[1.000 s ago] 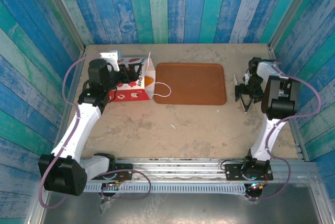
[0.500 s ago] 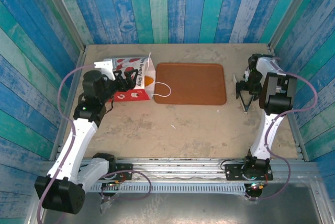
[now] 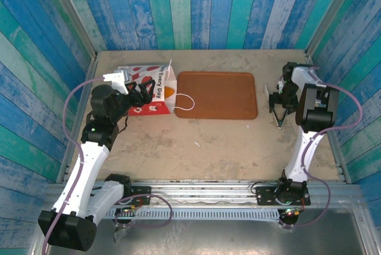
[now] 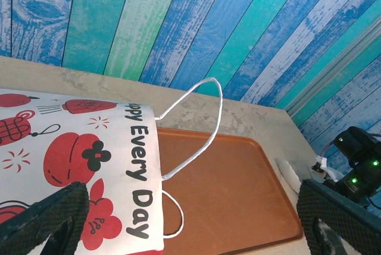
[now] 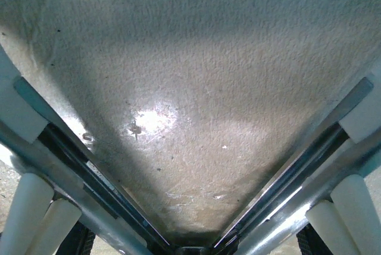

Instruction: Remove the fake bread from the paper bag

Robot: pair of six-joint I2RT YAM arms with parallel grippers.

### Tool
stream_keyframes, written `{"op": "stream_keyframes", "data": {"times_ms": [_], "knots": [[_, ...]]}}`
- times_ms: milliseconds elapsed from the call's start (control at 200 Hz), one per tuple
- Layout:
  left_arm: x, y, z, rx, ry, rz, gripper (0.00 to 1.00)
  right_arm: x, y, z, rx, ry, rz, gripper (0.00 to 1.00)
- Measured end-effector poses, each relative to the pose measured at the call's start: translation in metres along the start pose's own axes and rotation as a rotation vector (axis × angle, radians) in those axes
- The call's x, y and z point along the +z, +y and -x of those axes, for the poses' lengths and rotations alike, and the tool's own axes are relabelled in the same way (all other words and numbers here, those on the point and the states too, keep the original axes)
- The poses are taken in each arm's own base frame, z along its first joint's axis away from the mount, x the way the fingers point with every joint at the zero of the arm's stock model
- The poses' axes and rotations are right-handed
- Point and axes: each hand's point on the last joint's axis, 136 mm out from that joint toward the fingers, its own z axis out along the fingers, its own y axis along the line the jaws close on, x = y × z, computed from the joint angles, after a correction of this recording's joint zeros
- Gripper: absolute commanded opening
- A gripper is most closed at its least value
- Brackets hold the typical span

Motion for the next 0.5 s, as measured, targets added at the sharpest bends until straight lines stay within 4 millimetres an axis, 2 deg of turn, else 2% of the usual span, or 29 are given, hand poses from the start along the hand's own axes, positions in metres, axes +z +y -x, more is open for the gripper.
{"op": "stream_keyframes", "data": {"times_ms": [280, 376, 501], "knots": [[-0.0008, 0.0003, -0.0013, -0.016, 0.0, 0.0, 0.94, -0.0012, 0.0026, 0.0036, -0.002, -0.016, 0.004, 0.86], [-0.0021, 0.0007, -0.0032, -0.022, 0.0, 0.0, 0.94, -0.0013, 0.0031, 0.0053, -0.003, -0.019, 0.003, 0.83], [-0.0024, 0.0007, -0.0034, -0.03, 0.0, 0.0, 0.94, -0.0014, 0.0036, 0.0072, -0.006, -0.027, -0.001, 0.74]]}}
